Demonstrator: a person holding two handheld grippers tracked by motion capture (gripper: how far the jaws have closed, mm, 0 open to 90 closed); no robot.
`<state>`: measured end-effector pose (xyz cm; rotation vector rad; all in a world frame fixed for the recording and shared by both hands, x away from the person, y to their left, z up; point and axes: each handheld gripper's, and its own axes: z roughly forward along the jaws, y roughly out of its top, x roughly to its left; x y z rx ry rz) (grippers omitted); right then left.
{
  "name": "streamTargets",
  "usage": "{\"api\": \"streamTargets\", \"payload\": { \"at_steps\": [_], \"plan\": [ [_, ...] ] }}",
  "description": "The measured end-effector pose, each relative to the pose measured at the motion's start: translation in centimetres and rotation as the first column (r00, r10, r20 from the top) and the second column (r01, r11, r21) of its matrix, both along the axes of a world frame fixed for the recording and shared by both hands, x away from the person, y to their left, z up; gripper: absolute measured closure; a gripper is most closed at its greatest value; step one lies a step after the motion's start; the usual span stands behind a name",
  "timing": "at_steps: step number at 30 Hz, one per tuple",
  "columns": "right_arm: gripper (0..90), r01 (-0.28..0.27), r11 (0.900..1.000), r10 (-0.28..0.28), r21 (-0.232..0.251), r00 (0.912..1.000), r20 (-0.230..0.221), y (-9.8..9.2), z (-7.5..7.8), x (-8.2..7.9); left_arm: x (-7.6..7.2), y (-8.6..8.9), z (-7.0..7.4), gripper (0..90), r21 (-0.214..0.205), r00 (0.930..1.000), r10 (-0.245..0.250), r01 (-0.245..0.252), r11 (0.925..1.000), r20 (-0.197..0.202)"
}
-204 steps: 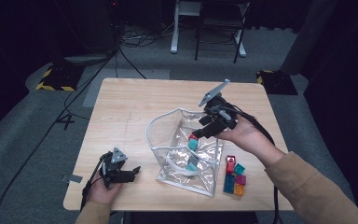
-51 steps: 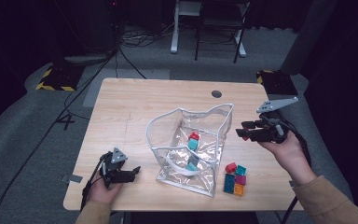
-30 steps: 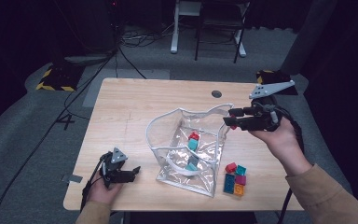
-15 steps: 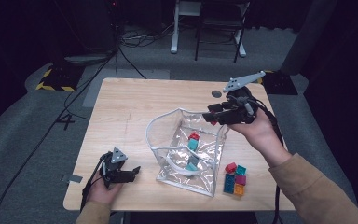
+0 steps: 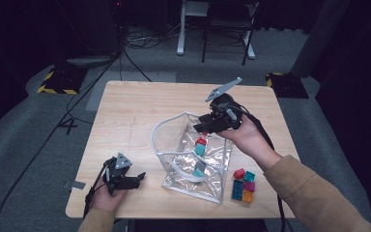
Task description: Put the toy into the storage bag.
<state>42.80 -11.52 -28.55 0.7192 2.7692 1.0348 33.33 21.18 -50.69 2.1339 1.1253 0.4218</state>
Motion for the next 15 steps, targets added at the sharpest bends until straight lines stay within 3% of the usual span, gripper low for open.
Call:
{"api": "streamTargets", "payload": {
  "at_steps": [9, 15],
  "plan": [
    [58.7, -0.02, 0.9964, 0.017, -0.083, 0.999, -0.04, 2.0, -2.3, 0.8, 0.0, 0.0, 0.0, 20.3, 0.0, 1.0, 0.0, 0.0, 1.0, 0.0],
    [58.7, -0.026, 0.9876, 0.016, -0.155, 0.9978, -0.065, 2.8, -3.5, 0.9, 0.0, 0.0, 0.0, 20.3, 0.0, 1.0, 0.0, 0.0, 1.0, 0.0]
  ]
}}
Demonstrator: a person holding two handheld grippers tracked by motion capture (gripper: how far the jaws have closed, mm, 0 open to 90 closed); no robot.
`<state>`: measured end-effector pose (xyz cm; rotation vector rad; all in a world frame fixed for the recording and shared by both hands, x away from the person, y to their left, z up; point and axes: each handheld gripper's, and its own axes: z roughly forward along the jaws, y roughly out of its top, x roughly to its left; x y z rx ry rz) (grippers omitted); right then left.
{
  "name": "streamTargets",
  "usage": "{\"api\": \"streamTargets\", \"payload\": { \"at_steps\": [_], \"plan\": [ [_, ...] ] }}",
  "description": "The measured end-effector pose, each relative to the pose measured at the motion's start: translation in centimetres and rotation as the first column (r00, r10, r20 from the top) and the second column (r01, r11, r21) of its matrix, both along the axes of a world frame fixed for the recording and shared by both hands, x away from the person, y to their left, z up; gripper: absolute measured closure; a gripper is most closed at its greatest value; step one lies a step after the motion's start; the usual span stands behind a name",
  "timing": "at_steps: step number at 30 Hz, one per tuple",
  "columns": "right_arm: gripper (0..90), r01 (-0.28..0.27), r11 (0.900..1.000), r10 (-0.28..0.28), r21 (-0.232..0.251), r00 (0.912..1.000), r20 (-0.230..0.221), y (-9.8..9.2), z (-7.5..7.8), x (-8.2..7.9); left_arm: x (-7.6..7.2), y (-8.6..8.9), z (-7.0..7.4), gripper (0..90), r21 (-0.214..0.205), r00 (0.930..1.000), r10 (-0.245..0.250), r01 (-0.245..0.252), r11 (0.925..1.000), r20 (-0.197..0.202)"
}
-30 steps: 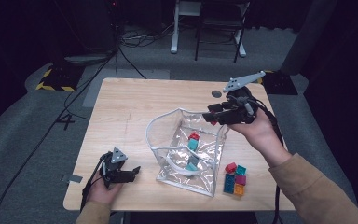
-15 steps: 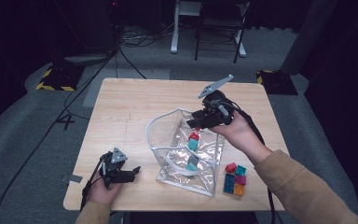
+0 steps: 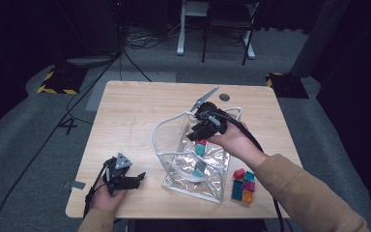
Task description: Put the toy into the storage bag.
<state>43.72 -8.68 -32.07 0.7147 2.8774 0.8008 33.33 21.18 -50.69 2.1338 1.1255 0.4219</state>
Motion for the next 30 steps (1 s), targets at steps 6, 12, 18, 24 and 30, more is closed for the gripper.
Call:
{"api": "streamTargets", "payload": {
  "at_steps": [6, 12, 18, 24, 30],
  "plan": [
    [58.8, 0.001, 0.999, -0.002, -0.045, 0.9996, -0.028, 0.3, -0.2, 0.0, 0.0, 0.0, 0.0, 20.3, 0.0, 1.0, 0.0, 0.0, 1.0, 0.0],
    [58.8, -0.036, 0.9913, 0.028, -0.126, 0.9974, -0.066, 0.6, -1.2, -0.4, 0.0, 0.0, 0.0, 20.3, 0.0, 1.0, 0.0, 0.0, 1.0, 0.0],
    [58.7, -0.073, 0.9812, 0.058, -0.179, 0.9947, -0.084, 0.8, -2.0, -0.7, 0.0, 0.0, 0.0, 20.3, 0.0, 1.0, 0.0, 0.0, 1.0, 0.0],
    [58.6, -0.082, 0.9771, 0.065, -0.196, 0.9938, -0.09, 0.9, -2.2, -0.9, 0.0, 0.0, 0.0, 20.3, -0.001, 1.0, 0.0, 0.0, 1.0, 0.0],
    [41.6, -0.085, 0.9815, 0.075, -0.171, 0.9949, -0.068, 0.4, -1.9, -0.9, 0.0, 0.0, 0.0, 20.3, -0.001, 1.0, 0.0, 0.0, 1.0, 0.0]
  ]
}}
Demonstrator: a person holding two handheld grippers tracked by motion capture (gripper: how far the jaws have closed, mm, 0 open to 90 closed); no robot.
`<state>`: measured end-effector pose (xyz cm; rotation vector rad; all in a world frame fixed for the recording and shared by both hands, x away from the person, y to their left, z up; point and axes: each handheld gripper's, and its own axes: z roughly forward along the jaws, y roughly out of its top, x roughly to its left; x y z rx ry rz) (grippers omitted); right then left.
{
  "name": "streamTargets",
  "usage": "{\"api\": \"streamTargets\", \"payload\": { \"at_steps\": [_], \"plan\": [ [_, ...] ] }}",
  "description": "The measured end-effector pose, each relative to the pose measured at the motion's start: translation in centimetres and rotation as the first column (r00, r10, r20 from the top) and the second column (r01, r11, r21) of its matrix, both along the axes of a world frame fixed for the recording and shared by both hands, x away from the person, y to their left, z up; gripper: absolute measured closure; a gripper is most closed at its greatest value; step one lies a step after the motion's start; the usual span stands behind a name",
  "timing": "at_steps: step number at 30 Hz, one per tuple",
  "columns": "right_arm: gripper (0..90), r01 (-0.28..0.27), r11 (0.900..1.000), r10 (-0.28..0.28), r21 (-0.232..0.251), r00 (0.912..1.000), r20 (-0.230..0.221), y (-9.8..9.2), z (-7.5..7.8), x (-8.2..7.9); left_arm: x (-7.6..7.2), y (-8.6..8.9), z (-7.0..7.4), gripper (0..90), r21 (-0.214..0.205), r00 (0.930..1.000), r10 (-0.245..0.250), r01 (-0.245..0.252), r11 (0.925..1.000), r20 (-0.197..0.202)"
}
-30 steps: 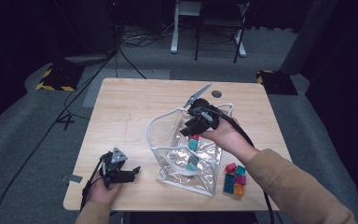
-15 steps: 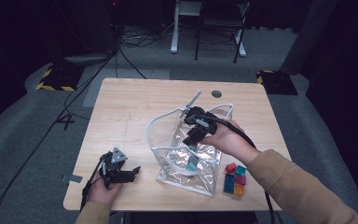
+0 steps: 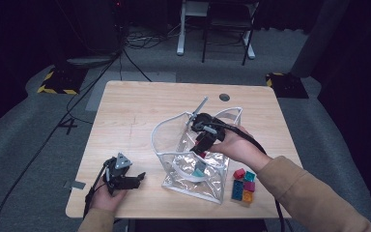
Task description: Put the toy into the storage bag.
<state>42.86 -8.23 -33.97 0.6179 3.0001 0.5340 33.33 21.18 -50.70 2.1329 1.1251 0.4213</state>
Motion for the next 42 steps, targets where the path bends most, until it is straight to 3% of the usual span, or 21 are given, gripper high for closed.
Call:
{"api": "streamTargets", "payload": {
  "at_steps": [4, 9, 21, 26, 32, 42],
  "plan": [
    [38.8, 0.011, 0.999, -0.012, 0.044, 0.9994, 0.034, -0.7, 0.8, -0.2, 0.0, 0.0, 0.0, 20.3, 0.0, 1.0, 0.0, 0.0, 1.0, 0.0],
    [39.2, 0.014, 0.9895, -0.026, 0.144, 0.9962, 0.083, -2.0, 2.4, -1.1, 0.0, 0.0, 0.0, 20.3, 0.0, 1.0, 0.0, 0.0, 1.0, 0.0],
    [41.2, 0.04, 0.9447, -0.093, 0.326, 0.9844, 0.15, -7.2, 5.8, -3.5, 0.0, 0.0, 0.0, 20.4, 0.0, 1.0, 0.0, 0.0, 1.0, -0.001],
    [41.6, 0.058, 0.9293, -0.128, 0.365, 0.9768, 0.171, -9.4, 6.7, -4.4, 0.0, 0.0, 0.0, 20.3, 0.0, 1.0, 0.0, 0.0, 1.0, -0.001],
    [41.6, 0.087, 0.911, -0.185, 0.403, 0.9595, 0.212, -12.2, 7.8, -5.3, 0.0, 0.0, 0.0, 20.3, 0.0, 1.0, 0.0, 0.0, 1.0, -0.001],
    [41.7, 0.151, 0.89, -0.259, 0.43, 0.9438, 0.205, -15.8, 7.5, -5.9, 0.0, 0.0, 0.0, 20.3, 0.0, 1.0, 0.0, 0.0, 1.0, 0.0]
  ]
}}
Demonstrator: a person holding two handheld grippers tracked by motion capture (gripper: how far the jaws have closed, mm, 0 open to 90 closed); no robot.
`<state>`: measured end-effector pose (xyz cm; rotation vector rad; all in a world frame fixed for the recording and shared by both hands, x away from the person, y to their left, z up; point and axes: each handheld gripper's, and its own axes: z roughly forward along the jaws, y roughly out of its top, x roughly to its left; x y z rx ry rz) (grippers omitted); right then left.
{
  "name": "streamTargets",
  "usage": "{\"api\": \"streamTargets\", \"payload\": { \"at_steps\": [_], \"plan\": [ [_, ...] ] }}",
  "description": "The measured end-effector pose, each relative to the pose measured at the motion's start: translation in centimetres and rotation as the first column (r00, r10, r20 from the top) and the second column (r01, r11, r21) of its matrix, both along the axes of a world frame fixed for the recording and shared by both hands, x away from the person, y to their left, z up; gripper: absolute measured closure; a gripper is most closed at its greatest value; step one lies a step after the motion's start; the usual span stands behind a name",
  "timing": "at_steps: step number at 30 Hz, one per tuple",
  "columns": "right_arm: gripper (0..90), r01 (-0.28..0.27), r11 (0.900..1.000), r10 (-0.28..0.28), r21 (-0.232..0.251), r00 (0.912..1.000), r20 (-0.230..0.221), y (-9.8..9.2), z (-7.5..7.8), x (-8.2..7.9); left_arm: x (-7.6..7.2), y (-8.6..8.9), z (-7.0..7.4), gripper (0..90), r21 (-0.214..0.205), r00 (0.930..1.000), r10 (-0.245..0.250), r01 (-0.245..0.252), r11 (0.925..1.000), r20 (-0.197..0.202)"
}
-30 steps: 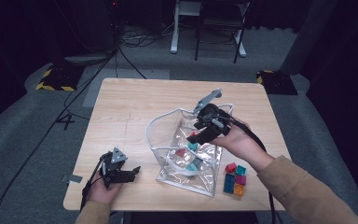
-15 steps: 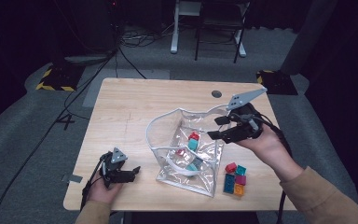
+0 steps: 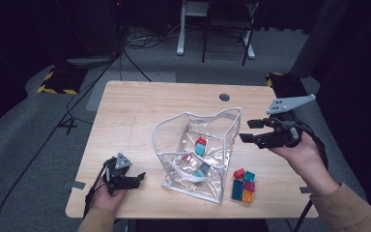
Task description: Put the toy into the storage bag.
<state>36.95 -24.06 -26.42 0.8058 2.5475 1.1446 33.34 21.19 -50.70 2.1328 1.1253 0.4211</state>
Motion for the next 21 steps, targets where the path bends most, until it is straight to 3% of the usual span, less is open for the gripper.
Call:
{"api": "streamTargets", "payload": {
  "at_steps": [10, 21],
  "plan": [
    [42.0, 0.043, 0.999, -0.042, 0.014, 0.9991, -0.007, -2.5, -1.0, -0.4, 0.0, 0.0, 0.0, 20.3, 0.001, 1.0, 0.0, 0.0, 1.0, 0.0],
    [44.5, 0.055, 0.9985, -0.055, -0.004, 0.9976, -0.042, -3.2, -5.3, -0.4, 0.0, 0.0, 0.0, 20.3, 0.001, 1.0, 0.0, 0.0, 1.0, 0.0]
  ]
}}
